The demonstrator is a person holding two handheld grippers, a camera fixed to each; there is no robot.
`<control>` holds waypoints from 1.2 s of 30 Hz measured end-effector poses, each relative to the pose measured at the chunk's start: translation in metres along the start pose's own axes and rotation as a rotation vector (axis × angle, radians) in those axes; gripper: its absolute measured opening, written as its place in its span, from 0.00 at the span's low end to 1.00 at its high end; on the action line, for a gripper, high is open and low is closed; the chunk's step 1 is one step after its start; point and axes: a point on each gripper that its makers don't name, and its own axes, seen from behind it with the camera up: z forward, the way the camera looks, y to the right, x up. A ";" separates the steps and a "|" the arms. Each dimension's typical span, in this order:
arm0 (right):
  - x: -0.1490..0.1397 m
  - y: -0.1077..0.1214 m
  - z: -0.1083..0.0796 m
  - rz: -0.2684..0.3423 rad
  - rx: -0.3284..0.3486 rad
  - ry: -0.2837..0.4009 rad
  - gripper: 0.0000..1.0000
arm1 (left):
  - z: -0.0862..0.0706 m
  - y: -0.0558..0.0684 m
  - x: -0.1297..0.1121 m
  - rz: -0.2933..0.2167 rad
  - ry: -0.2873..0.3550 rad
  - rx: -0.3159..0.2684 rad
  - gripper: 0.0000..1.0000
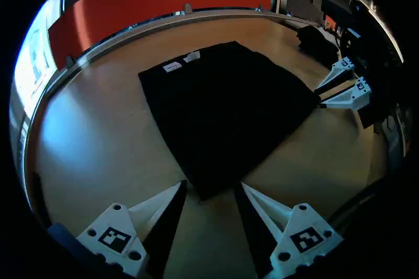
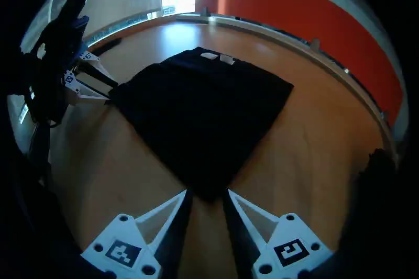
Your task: Fold towel
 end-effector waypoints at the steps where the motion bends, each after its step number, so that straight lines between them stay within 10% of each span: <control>1: 0.000 -0.001 0.000 0.003 0.003 -0.001 0.37 | 0.000 0.000 0.000 0.001 -0.001 -0.002 0.62; 12: 0.000 0.000 -0.001 0.041 -0.009 -0.010 0.16 | -0.002 0.001 -0.003 0.008 -0.016 -0.014 0.54; 36: 0.006 0.001 -0.002 0.057 -0.030 0.001 0.13 | -0.005 -0.001 -0.001 -0.028 -0.016 -0.002 0.12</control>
